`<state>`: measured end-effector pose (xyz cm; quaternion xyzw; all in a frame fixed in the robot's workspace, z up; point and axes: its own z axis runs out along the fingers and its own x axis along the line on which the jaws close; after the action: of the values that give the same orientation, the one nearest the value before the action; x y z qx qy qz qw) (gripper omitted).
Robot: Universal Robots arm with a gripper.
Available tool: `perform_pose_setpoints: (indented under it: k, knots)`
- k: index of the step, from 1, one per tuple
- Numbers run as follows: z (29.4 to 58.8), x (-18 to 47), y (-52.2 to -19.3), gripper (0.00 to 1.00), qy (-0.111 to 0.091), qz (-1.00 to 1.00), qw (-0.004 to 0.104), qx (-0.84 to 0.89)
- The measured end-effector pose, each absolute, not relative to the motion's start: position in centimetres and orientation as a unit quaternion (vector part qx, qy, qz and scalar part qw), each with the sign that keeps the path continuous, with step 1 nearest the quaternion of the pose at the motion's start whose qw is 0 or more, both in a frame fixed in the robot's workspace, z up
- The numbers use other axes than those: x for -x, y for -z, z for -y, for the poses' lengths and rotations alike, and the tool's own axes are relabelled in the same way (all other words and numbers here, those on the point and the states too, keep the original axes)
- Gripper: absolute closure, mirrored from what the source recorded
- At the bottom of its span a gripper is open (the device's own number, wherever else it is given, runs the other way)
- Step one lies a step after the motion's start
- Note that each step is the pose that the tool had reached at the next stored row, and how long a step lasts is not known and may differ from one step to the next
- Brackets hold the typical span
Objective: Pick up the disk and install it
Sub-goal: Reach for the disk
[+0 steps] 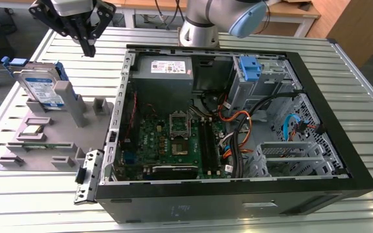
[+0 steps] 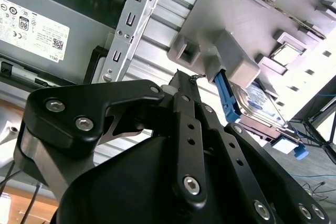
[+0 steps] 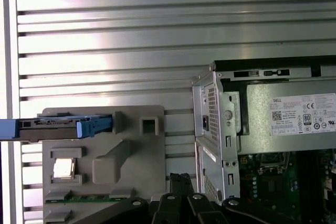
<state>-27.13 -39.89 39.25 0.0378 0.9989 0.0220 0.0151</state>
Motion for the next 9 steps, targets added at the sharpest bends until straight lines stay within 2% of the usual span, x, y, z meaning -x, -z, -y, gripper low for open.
perform_pose_setpoints:
  k: [9]
  knots:
    - [39.89,27.85,-39.25,0.9,-0.022,-0.999,0.015,-0.038]
